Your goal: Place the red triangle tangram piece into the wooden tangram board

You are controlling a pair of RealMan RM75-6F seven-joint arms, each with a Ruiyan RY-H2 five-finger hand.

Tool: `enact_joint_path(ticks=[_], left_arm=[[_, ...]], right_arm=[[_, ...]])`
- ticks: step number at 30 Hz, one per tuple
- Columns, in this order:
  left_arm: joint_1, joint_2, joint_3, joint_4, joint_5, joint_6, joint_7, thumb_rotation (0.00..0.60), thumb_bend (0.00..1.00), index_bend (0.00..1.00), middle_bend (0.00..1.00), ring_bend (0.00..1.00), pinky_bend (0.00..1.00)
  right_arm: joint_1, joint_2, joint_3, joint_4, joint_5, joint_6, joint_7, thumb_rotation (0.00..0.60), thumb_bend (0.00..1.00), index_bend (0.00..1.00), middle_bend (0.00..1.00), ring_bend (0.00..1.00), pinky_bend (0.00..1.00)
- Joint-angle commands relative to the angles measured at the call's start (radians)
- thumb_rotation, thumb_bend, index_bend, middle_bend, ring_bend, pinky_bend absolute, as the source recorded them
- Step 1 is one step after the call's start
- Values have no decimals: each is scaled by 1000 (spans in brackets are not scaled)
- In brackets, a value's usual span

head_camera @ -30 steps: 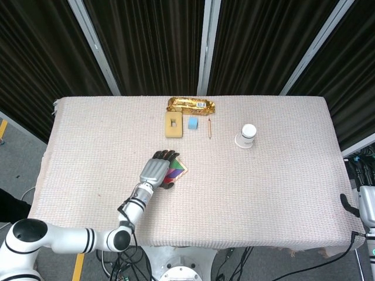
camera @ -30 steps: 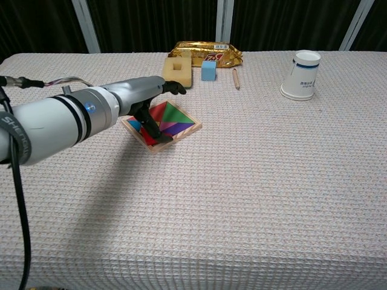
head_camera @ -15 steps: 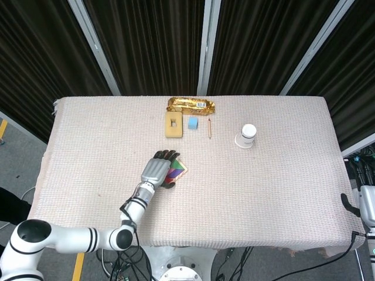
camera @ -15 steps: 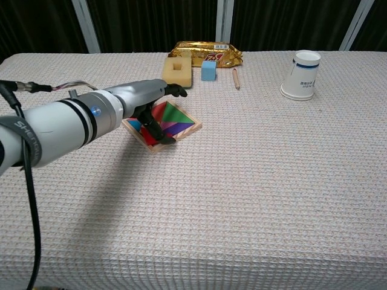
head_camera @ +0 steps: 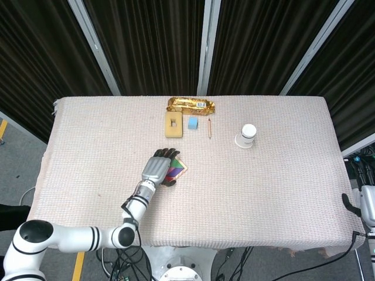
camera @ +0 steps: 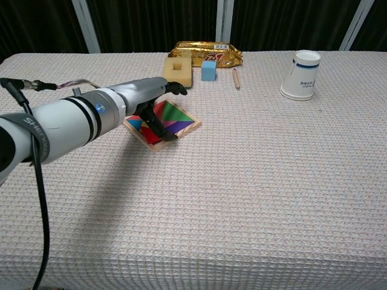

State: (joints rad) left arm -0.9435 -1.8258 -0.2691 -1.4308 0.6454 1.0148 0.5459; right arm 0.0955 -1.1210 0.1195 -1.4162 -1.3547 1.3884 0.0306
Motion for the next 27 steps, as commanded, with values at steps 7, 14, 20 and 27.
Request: enact_joint_path(ticks=[7, 14, 20, 27], left_arm=[[-2, 5, -14, -2, -9, -3, -1, 600, 221, 112, 52, 0, 66], [-4, 3, -15, 0, -12, 4, 10, 600, 221, 113, 52, 0, 67], [-8, -6, -15, 19, -17, 0, 15, 600, 221, 113, 53, 0, 67], [-8, -10, -21, 19, -10, 6, 12, 600, 221, 114, 57, 0, 67]], right_arm=[[2, -3, 0, 7, 3, -7, 4, 600, 264, 0, 0, 0, 0], [2, -5, 0, 10, 4, -10, 7, 600, 264, 0, 0, 0, 0], [0, -3, 1, 10, 4, -6, 8, 600, 264, 0, 0, 0, 0], [1, -5, 0, 14, 5, -10, 11, 600, 264, 0, 0, 0, 0]])
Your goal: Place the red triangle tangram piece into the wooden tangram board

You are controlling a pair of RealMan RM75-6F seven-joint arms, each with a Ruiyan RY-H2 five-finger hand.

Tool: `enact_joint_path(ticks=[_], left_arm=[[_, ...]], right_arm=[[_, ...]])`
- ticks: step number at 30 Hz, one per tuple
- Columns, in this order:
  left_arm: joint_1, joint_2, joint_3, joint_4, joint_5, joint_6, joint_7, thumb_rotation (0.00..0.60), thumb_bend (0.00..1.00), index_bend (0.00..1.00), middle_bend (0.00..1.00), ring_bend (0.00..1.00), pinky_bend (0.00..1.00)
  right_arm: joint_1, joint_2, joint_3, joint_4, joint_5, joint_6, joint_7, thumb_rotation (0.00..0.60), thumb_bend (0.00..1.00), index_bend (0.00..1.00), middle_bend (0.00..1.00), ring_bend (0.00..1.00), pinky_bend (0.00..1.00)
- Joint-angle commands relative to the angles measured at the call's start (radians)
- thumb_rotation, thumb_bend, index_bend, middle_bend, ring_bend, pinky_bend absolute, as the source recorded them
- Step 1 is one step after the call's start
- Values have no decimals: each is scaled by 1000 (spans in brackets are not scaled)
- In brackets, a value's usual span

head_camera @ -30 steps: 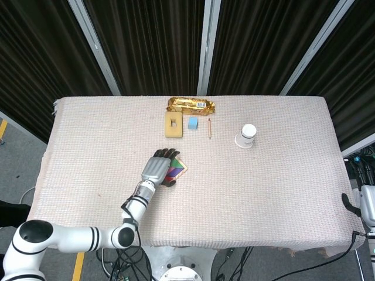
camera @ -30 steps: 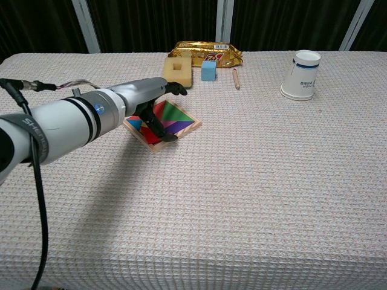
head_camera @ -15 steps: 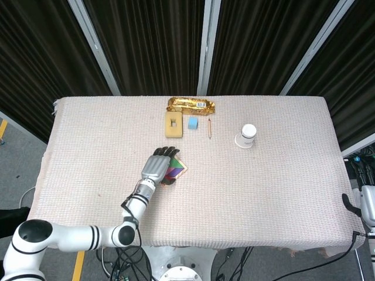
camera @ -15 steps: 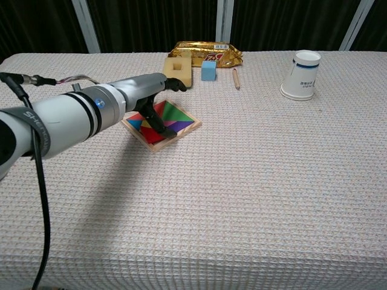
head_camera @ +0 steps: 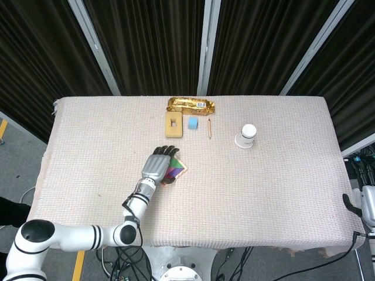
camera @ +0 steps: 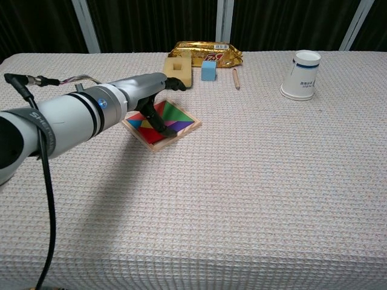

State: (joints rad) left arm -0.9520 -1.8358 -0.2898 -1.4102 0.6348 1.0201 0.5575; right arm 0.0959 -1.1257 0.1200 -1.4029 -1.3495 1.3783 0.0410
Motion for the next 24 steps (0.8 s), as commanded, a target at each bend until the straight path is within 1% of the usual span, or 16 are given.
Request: enact_joint_path(ticks=[1, 5, 10, 15, 20, 24], left_arm=[[1, 1, -1, -5, 2, 1, -1, 600, 221, 114, 58, 0, 67], [6, 17, -7, -42, 15, 14, -5, 600, 222, 113, 58, 0, 67], [22, 59, -4, -111, 47, 58, 7, 600, 221, 114, 58, 0, 67], [56, 119, 32, -177, 63, 98, 30, 600, 221, 115, 58, 0, 67], [92, 152, 69, -172, 65, 103, 25, 600, 221, 115, 58, 0, 67], [107, 161, 80, -160, 63, 83, 6, 600, 222, 115, 58, 0, 67]], right_arm=[[0, 0, 0, 0, -1, 0, 1, 600, 264, 0, 0, 0, 0], [0, 1, 0, -1, -4, 3, 0, 600, 264, 0, 0, 0, 0], [3, 2, 1, -5, -6, 2, -4, 600, 264, 0, 0, 0, 0], [10, -1, 0, -11, -12, -2, -12, 600, 264, 0, 0, 0, 0], [12, 5, 4, -29, -17, 7, -26, 600, 264, 0, 0, 0, 0], [14, 15, 12, -46, -11, 12, -32, 600, 264, 0, 0, 0, 0]])
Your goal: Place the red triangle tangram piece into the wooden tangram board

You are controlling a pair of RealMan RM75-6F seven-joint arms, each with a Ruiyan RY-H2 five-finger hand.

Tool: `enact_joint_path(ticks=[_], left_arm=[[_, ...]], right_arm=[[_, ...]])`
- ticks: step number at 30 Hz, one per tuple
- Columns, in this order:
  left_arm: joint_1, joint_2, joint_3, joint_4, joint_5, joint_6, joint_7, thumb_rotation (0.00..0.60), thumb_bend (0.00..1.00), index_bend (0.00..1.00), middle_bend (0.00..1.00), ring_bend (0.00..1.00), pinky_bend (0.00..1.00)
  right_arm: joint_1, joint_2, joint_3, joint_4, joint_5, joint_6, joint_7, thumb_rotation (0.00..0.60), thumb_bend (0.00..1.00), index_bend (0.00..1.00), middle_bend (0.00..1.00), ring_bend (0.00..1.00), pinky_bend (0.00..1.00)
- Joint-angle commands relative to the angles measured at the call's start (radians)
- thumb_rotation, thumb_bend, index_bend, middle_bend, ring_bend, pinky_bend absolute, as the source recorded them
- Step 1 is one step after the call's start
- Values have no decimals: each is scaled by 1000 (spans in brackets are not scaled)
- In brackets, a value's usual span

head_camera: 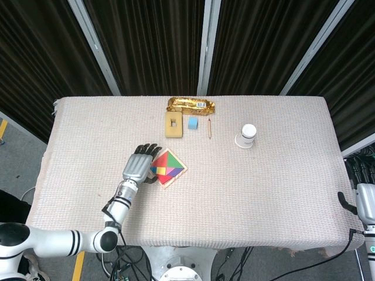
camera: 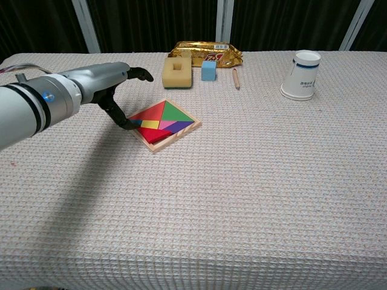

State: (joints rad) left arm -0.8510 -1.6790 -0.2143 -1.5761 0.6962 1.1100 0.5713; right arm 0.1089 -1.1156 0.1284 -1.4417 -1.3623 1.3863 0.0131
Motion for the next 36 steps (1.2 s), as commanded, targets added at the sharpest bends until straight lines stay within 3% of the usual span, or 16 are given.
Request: enact_joint_path(ticks=[1, 22, 36], left_arm=[[8, 4, 6, 9, 5, -7, -11, 600, 221, 115, 58, 0, 67], [1, -47, -6, 77, 16, -47, -20, 600, 222, 115, 58, 0, 67], [-2, -60, -15, 67, 21, -44, -14, 600, 222, 115, 58, 0, 67]], right_arm=[[2, 7, 5, -12, 0, 6, -6, 600, 264, 0, 0, 0, 0], [2, 13, 1, -26, 2, 9, -19, 600, 268, 0, 0, 0, 0], [1, 9, -1, -17, 3, 7, -13, 600, 270, 0, 0, 0, 0]])
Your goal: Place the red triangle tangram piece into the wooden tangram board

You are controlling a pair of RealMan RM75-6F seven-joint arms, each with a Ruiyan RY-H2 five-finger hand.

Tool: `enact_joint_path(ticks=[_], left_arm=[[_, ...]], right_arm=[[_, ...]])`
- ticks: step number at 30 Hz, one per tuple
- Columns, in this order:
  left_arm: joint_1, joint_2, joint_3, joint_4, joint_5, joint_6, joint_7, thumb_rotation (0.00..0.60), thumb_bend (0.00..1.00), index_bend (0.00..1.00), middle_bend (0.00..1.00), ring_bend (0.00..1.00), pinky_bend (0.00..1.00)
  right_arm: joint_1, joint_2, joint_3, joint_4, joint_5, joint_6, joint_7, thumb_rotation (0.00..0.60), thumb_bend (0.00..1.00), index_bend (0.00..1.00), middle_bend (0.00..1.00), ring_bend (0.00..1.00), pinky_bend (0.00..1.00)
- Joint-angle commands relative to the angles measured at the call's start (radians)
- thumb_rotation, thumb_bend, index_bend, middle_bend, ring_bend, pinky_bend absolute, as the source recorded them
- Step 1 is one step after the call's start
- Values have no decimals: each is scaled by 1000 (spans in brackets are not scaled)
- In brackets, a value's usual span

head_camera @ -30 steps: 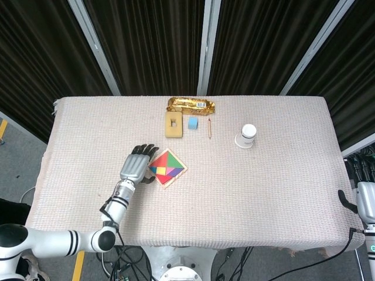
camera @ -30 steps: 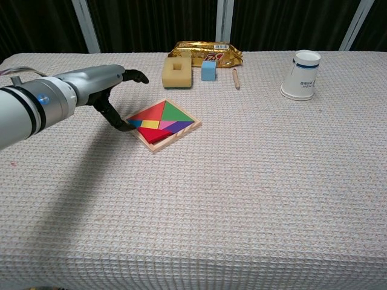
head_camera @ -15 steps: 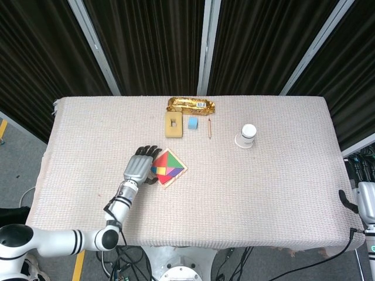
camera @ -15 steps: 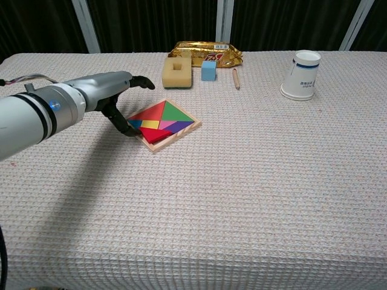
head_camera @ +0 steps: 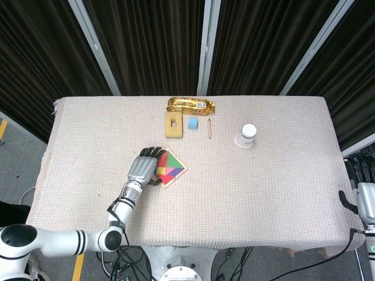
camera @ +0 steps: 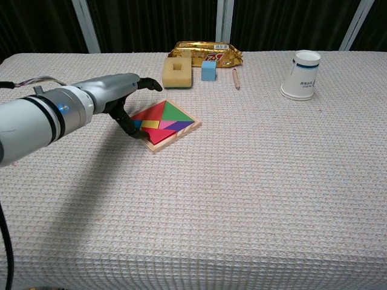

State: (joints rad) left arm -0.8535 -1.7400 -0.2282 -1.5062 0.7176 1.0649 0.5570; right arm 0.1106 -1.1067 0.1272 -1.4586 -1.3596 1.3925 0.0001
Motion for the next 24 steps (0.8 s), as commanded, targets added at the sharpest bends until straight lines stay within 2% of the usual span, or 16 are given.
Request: enact_joint_path(ticks=[1, 7, 13, 18, 24], left_arm=[[0, 4, -3, -7, 1, 2, 2, 600, 222, 115, 58, 0, 67], [-5, 13, -29, -17, 17, 17, -6, 600, 221, 115, 58, 0, 67], [-45, -10, -65, 51, -3, -12, 7, 600, 221, 115, 58, 0, 67], [-75, -38, -75, 109, -40, -38, 32, 600, 222, 115, 58, 0, 69], [-82, -51, -62, 129, -55, -58, 39, 600, 220, 115, 58, 0, 68]], right_arm=[[0, 1, 1, 0, 0, 2, 0, 600, 270, 0, 0, 0, 0], [1, 2, 0, -3, -1, 1, -3, 600, 270, 0, 0, 0, 0], [2, 1, 1, -4, 2, -1, -5, 600, 270, 0, 0, 0, 0], [0, 2, 0, -2, 4, -2, -3, 600, 270, 0, 0, 0, 0], [-1, 1, 0, 6, 6, -2, 6, 600, 272, 0, 0, 0, 0]])
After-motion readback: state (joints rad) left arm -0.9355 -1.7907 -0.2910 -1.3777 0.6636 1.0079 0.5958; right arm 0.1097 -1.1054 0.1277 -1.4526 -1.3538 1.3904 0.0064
